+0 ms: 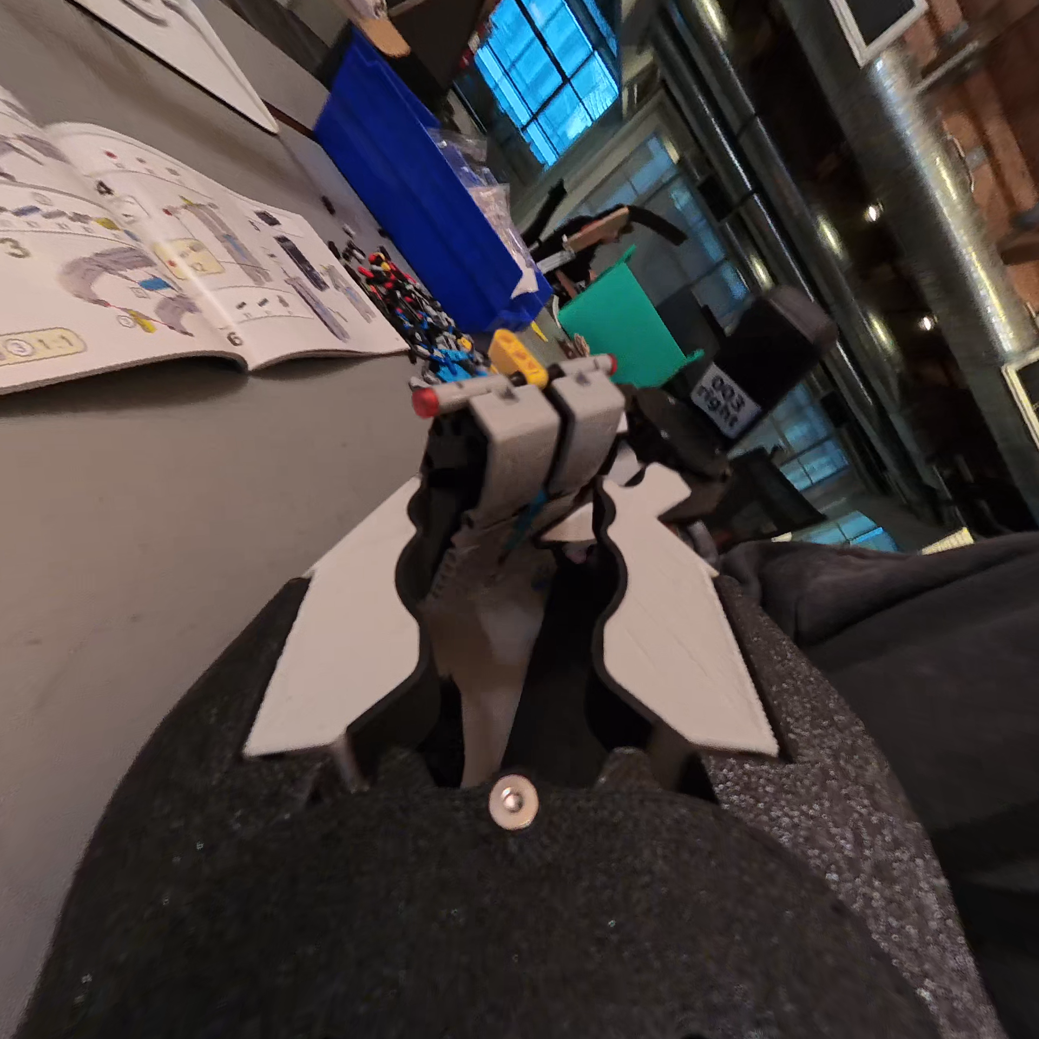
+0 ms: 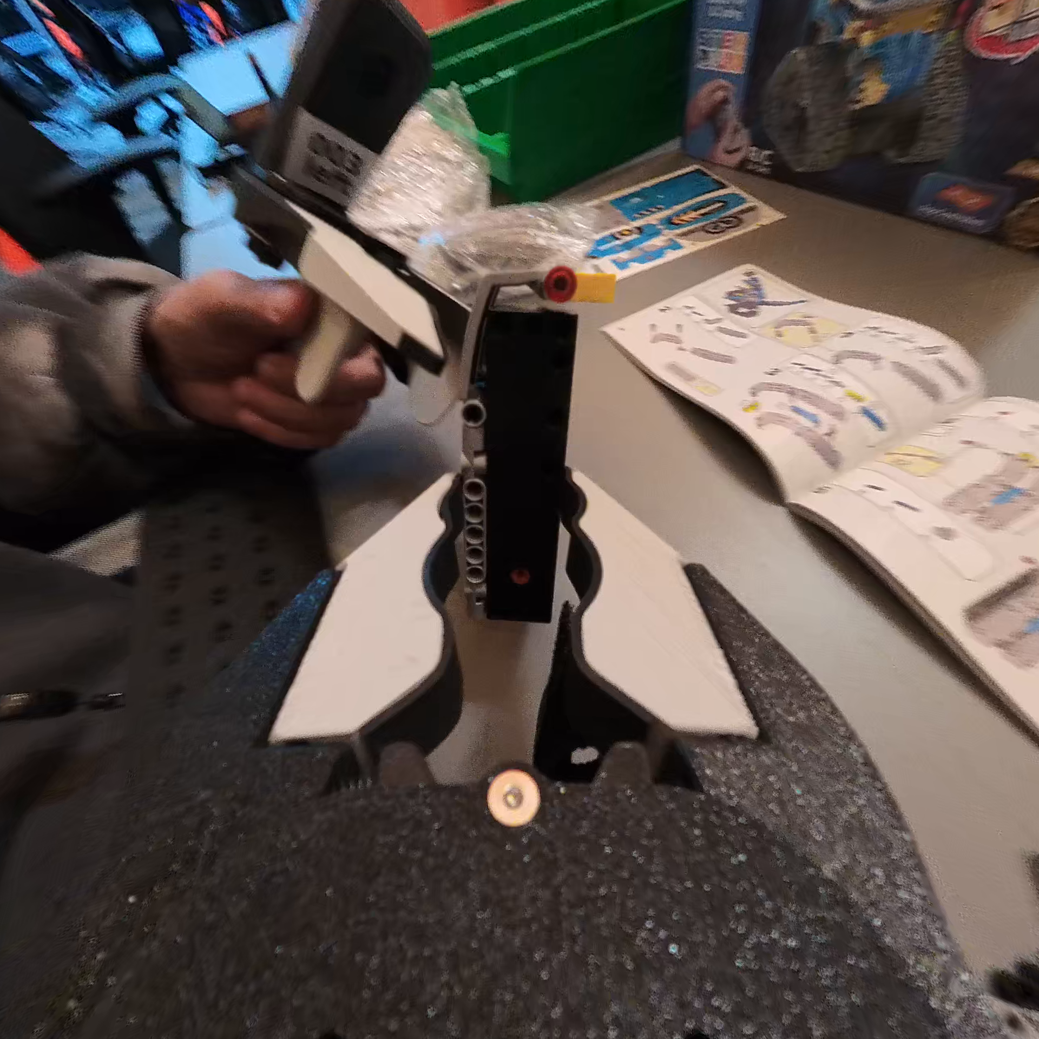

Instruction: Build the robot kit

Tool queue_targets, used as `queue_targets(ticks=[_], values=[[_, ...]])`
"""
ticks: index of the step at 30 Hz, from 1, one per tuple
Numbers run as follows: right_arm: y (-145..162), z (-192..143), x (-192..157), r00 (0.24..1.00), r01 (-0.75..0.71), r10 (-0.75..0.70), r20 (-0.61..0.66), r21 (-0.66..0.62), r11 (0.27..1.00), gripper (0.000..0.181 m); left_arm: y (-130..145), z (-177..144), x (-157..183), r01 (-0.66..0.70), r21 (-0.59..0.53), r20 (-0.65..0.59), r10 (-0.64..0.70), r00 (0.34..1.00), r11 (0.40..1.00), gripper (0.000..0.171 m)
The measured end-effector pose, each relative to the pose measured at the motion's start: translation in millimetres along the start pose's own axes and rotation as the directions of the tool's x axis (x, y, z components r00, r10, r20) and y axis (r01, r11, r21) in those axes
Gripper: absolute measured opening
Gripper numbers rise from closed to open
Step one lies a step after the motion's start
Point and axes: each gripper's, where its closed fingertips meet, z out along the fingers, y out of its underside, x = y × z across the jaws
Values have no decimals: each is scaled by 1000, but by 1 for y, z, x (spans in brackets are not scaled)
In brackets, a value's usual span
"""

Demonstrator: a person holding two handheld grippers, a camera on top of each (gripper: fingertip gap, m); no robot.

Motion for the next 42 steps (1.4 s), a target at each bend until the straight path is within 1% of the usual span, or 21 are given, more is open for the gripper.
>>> queue_targets(ticks=[2,3,4,5,7,9,10,11,12,16,22,24,28,31,32,34,35,36,38,42], values=[[6,2,7,993,76,-80,-84,-44,996,33,-4,2,-2,3,31,47,-5,999,1000,61],[7,3,9,987,102,-109,-116,-61,993,33,-5,4,-5,-8,36,88,5,996,999,62],[8,4,10,980,124,-133,-146,-74,990,33,-4,7,-5,-27,36,122,23,992,999,67],[10,5,11,973,142,-156,-171,-89,986,33,-2,11,-7,-51,26,163,46,986,998,71],[13,7,15,957,169,-192,-217,-119,978,32,3,16,-14,-98,-5,270,96,958,995,75],[14,8,15,943,193,-222,-247,-139,971,32,3,18,-20,-139,-14,363,134,922,990,75],[14,8,15,935,204,-238,-262,-149,967,32,2,18,-23,-152,-11,401,143,905,988,71],[14,9,15,930,213,-249,-271,-153,965,32,1,18,-24,-162,-9,424,150,893,987,70],[14,9,15,929,215,-249,-272,-150,965,32,1,18,-26,-170,-15,445,159,882,985,66],[13,11,15,939,204,-229,-258,-120,971,33,-1,18,-27,-182,-54,454,187,871,982,64],[16,14,16,958,159,-176,-225,-92,983,35,-2,19,-26,-251,-139,478,287,830,958,64],[14,12,18,963,136,-148,-225,-70,988,43,-2,19,-27,-266,-162,483,312,818,950,64],[5,5,18,985,51,-47,-164,17,999,52,-13,9,-35,-301,-204,518,364,774,932,64],[2,0,23,992,-25,33,-122,65,998,49,-18,-1,-43,-340,-306,529,455,716,889,64],[1,-1,24,992,-51,60,-109,78,996,48,-20,-4,-45,-367,-331,529,493,691,869,64],[2,-3,29,990,-94,103,-98,94,991,46,-21,-7,-47,-438,-387,509,584,632,811,64],[3,-3,31,988,-114,123,-95,95,989,46,-18,-7,-49,-451,-421,496,616,612,787,65],[3,-3,32,986,-134,142,-86,95,986,46,-16,-6,-48,-468,-430,484,635,602,772,65],[3,-3,31,983,-164,171,-62,104,981,45,-15,-5,-48,-479,-433,482,645,593,764,65],[3,-3,31,981,-182,188,-49,108,977,44,-12,-2,-47,-483,-412,468,635,615,772,65]])
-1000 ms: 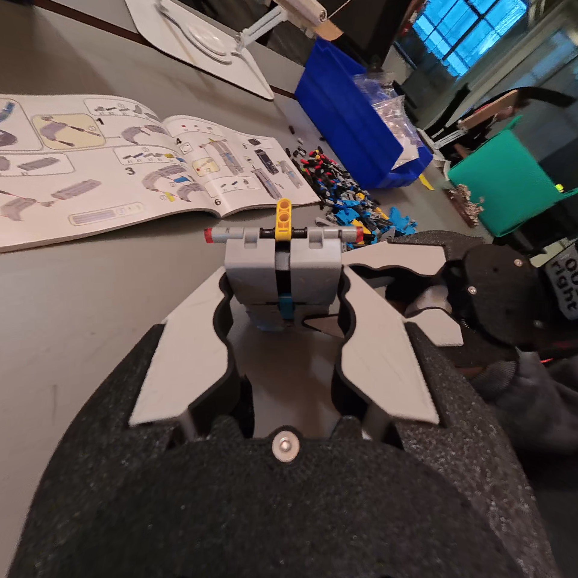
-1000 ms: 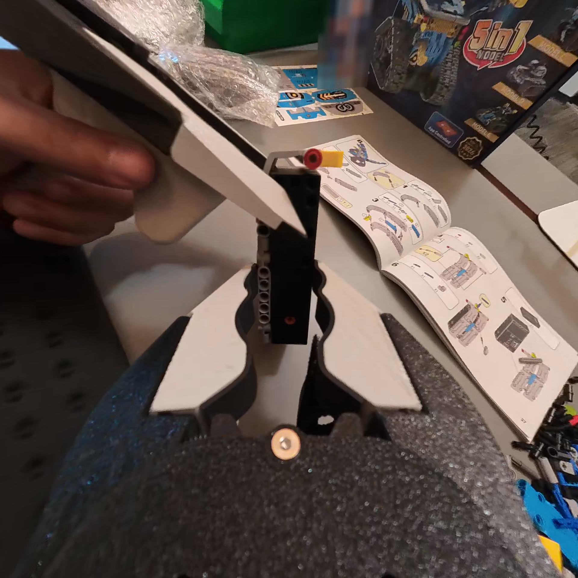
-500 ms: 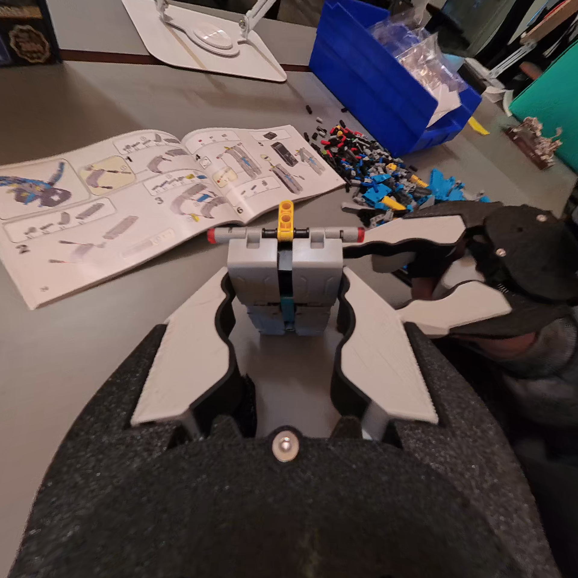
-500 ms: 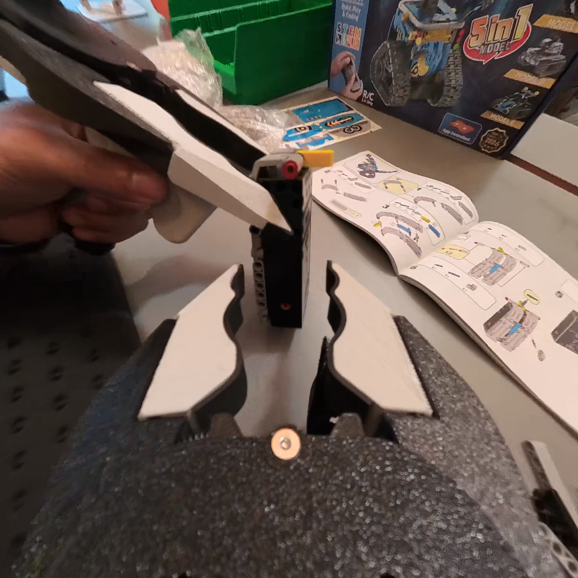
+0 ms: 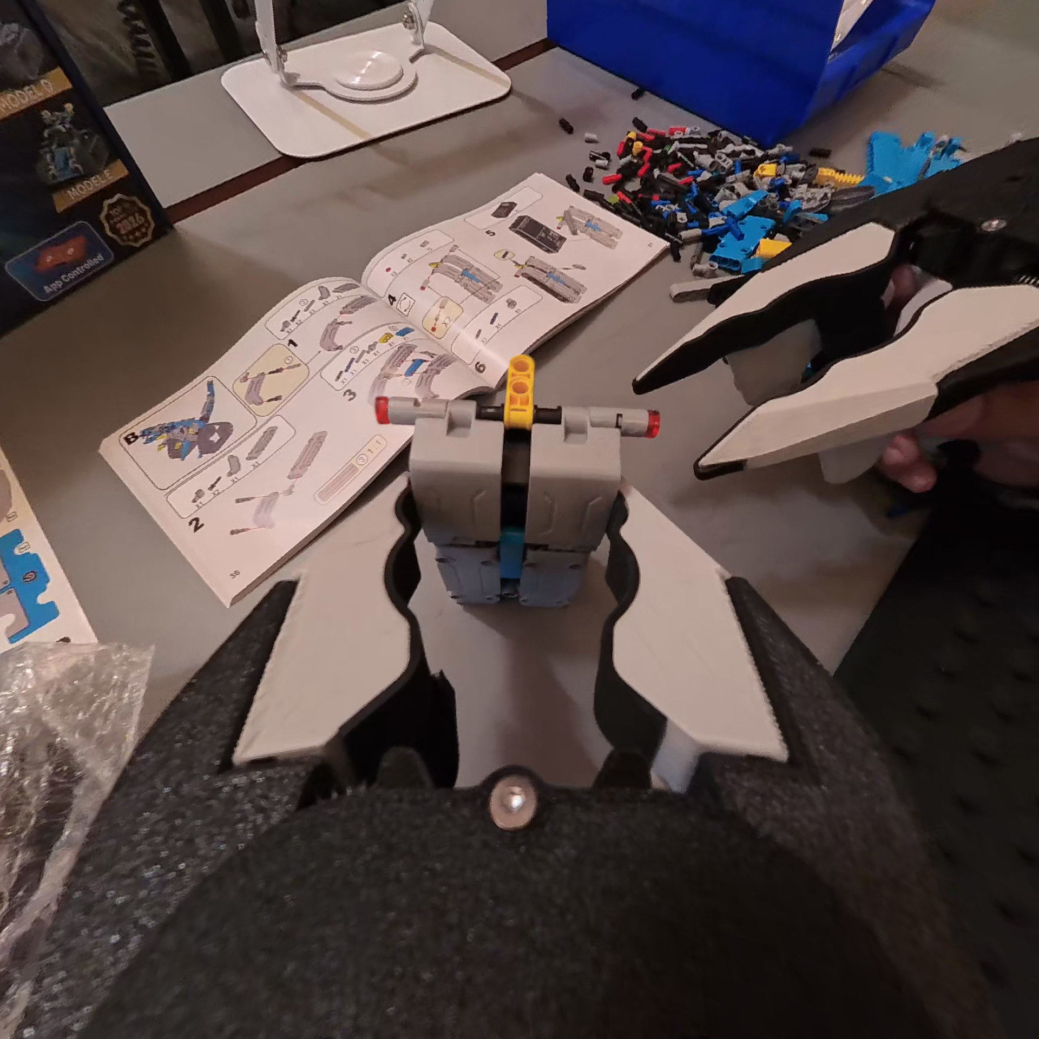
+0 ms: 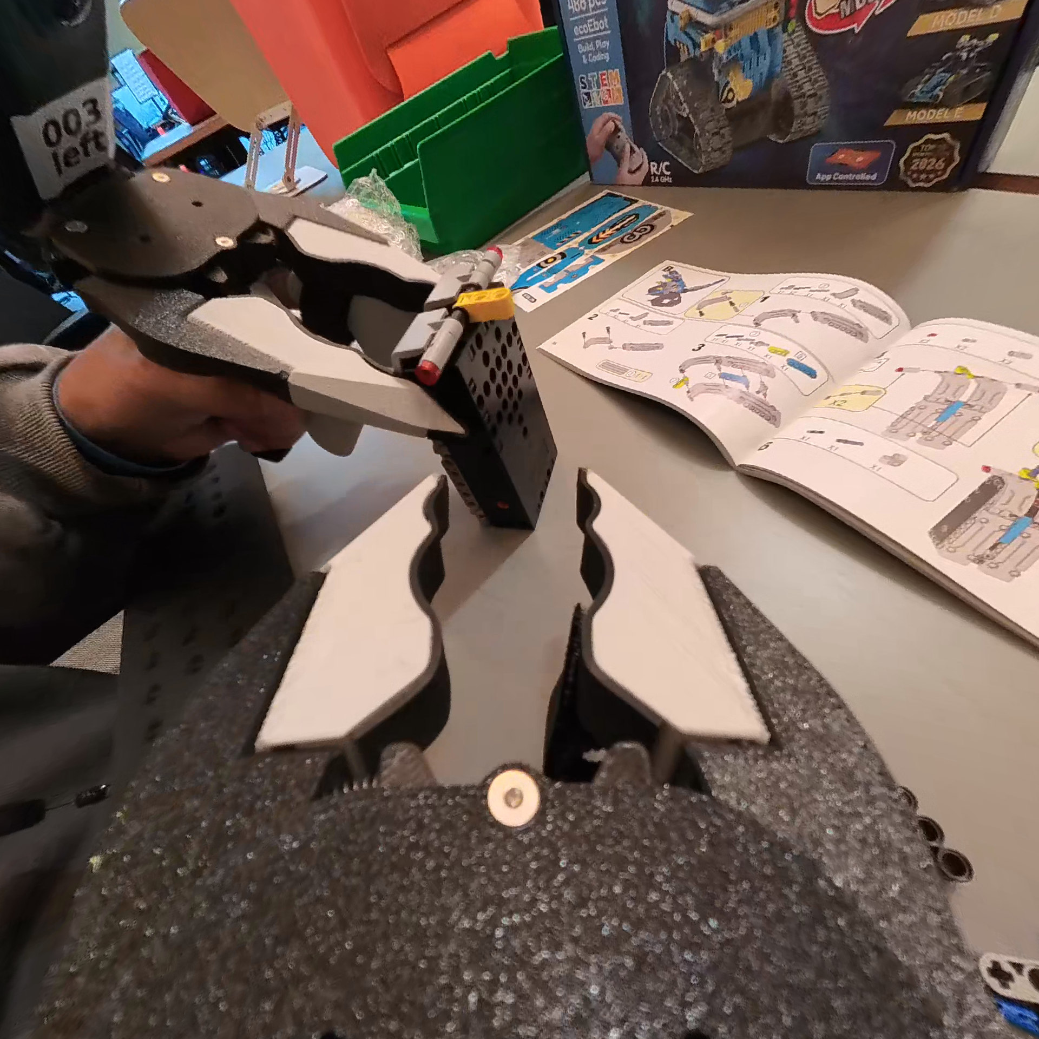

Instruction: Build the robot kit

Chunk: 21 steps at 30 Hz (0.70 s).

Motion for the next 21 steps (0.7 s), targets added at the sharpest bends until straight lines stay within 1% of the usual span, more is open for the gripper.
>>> queue_targets(ticks=[4,7,9,13,17,19,21], values=[[-1,-1,0,1000,-7,6,6,8,1000,44,2,-2,0,-1,11,-8,2,1000,1000,67],[-1,-1,0,1000,-11,11,7,12,1000,44,1,-4,0,27,32,-18,-27,999,999,81],[-2,-1,1,1000,-12,12,6,12,1000,44,1,-4,2,47,41,-48,-45,998,998,79],[1,0,1,1000,-6,6,6,0,1000,44,6,-3,3,28,24,-60,-26,998,999,82],[-4,-6,4,1000,16,-16,-18,17,1000,44,12,-16,0,44,55,-80,-40,996,998,85],[-11,-14,13,997,49,-47,-63,30,998,45,16,-24,-8,66,93,-78,-59,995,993,85],[-15,-28,34,980,108,-105,-170,11,994,45,17,-30,-22,80,154,-55,-73,996,985,83]])
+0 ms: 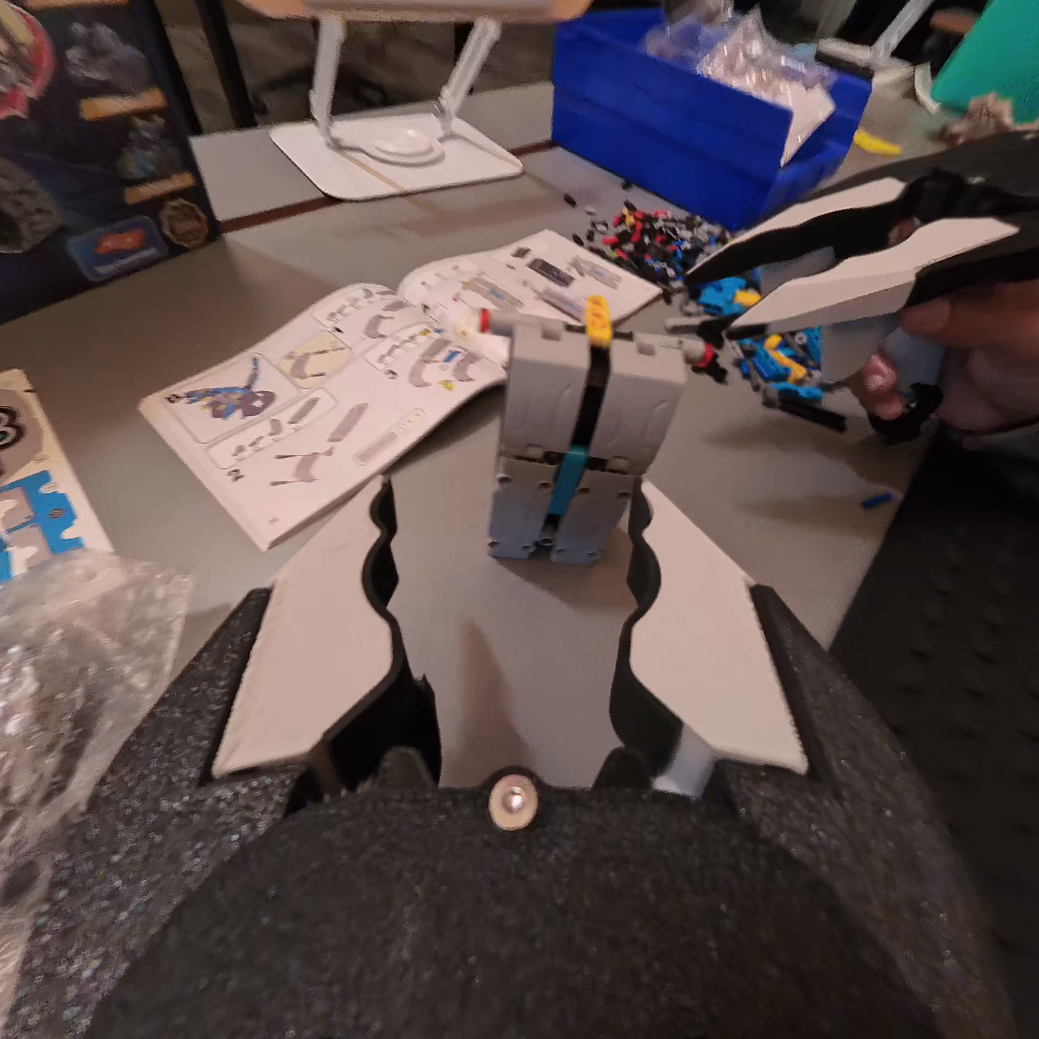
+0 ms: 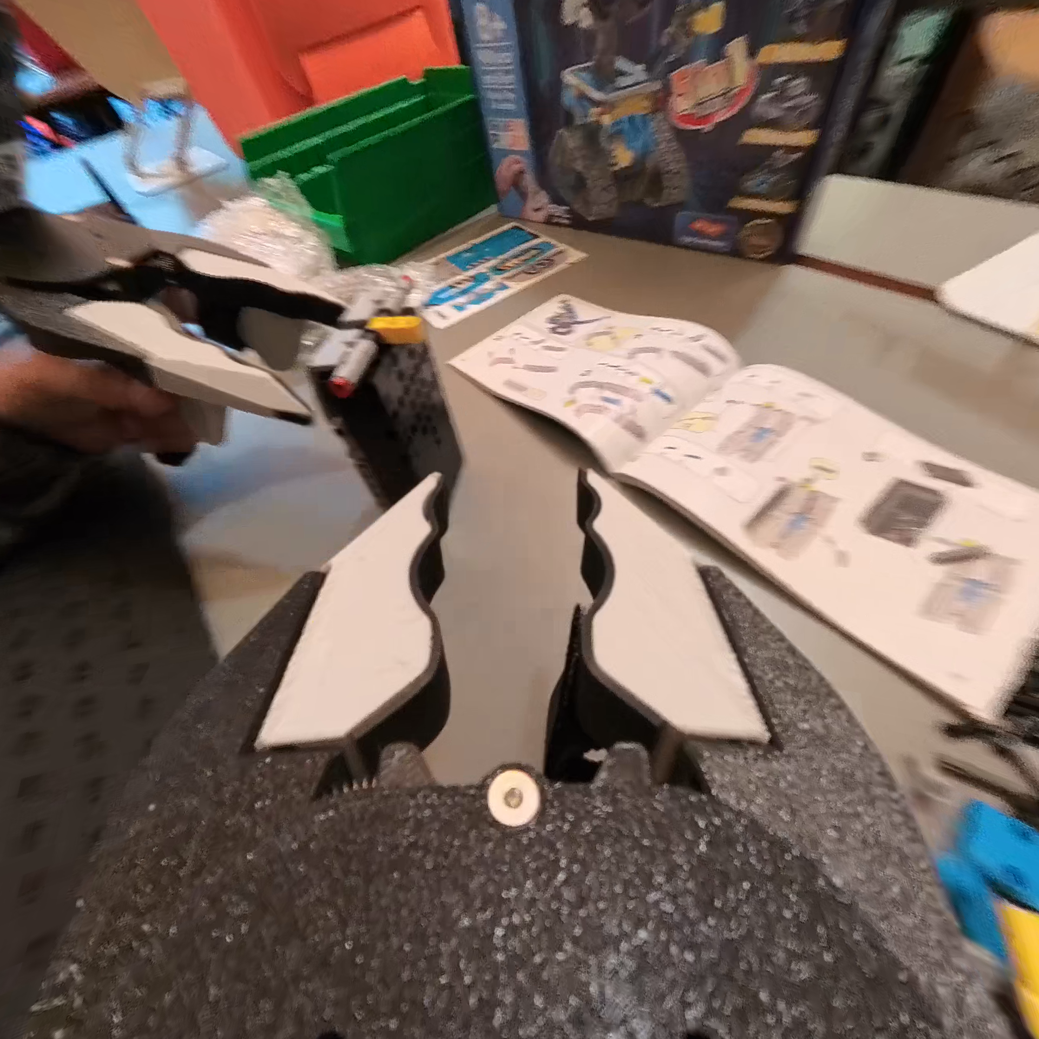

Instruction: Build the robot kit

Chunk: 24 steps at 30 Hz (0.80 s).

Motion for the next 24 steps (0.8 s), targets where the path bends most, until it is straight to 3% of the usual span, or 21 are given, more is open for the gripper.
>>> queue_targets(ticks=[3,8,14,24], values=[[11,-19,40,991,-4,-9,-135,-96,995,30,-6,-6,-21,7,100,58,-12,998,995,74],[29,-30,80,969,-20,-11,-245,-122,992,42,-4,-10,-65,26,116,230,-52,972,993,70],[41,-19,81,969,-21,-20,-248,-165,986,41,-8,-16,-77,30,156,277,-73,958,987,63],[46,-12,90,966,-40,-9,-260,-182,982,41,-2,-7,-80,-12,98,320,-20,947,995,57]])
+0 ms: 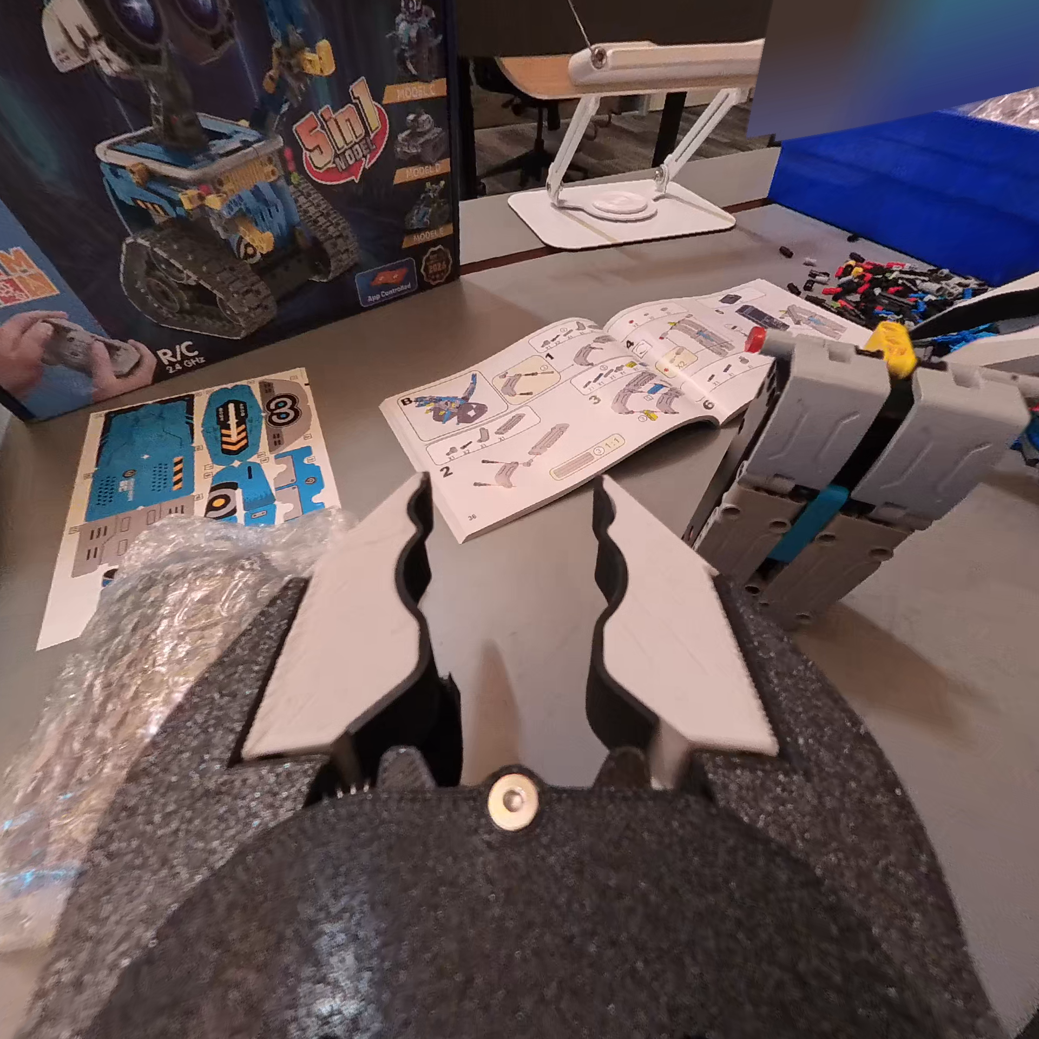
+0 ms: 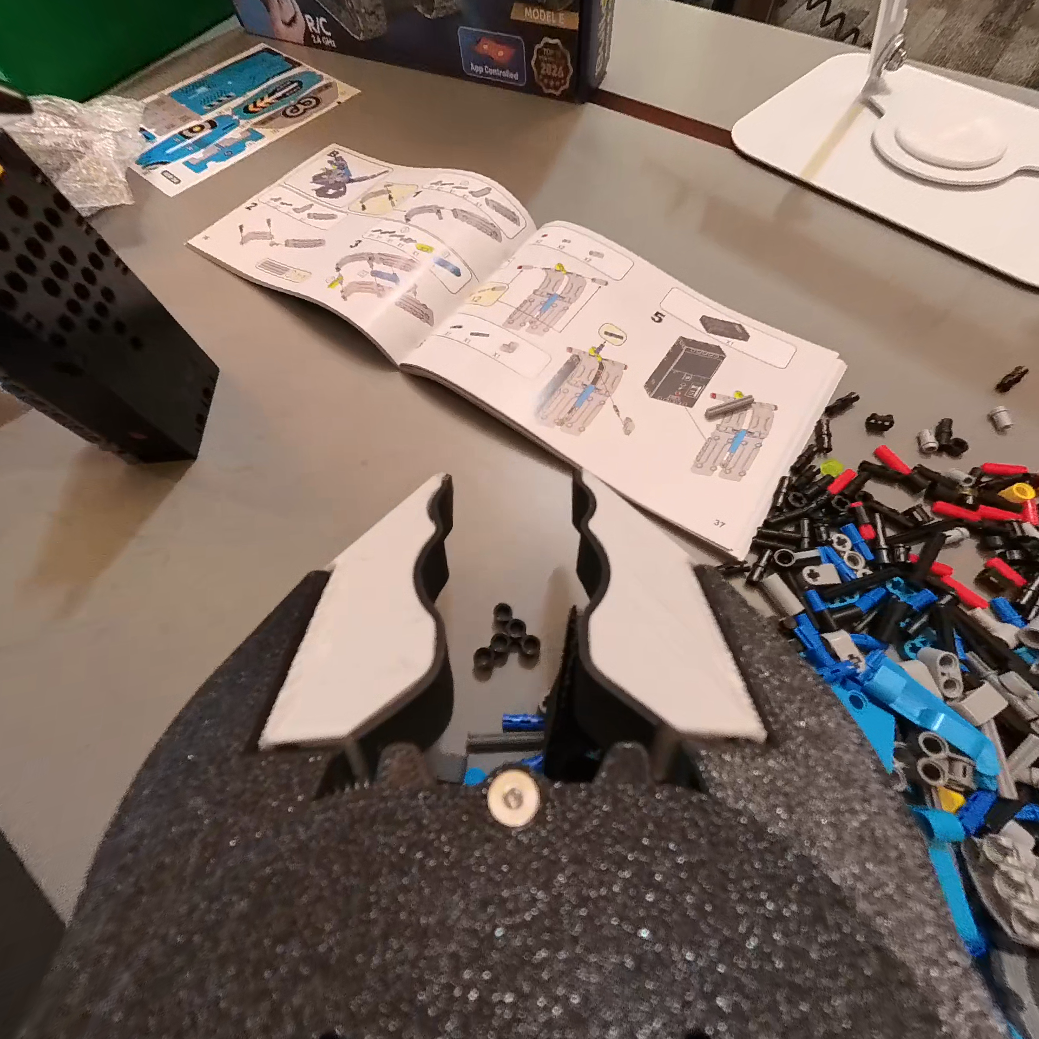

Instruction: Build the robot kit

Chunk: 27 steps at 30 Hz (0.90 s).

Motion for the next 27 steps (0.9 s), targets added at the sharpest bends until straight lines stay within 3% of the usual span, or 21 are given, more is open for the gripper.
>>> queue_targets(ticks=[7,16,18,19,21,23,25,27], values=[[-3,-1,5,999,-39,38,10,16,999,41,5,5,3,17,-32,-29,-18,999,999,56],[-30,-45,25,987,-116,103,121,112,987,43,3,3,7,29,-24,-52,-30,998,999,55],[-44,-61,14,972,-98,59,228,163,982,38,4,3,9,30,-29,-62,-32,998,999,55],[-51,-70,15,971,-62,12,239,202,977,44,5,3,10,31,-35,-67,-34,997,999,55],[-56,-84,29,982,80,-123,141,278,957,52,6,3,12,31,-39,-77,-34,996,999,55],[-41,-93,33,983,114,-139,122,194,974,51,5,2,15,30,-36,-88,-33,996,999,55],[-12,-97,33,989,68,-69,129,10,998,58,5,1,16,31,-35,-93,-34,995,999,55],[20,-105,10,970,53,-18,244,-141,989,37,6,1,17,36,-40,-97,-40,994,999,54]])
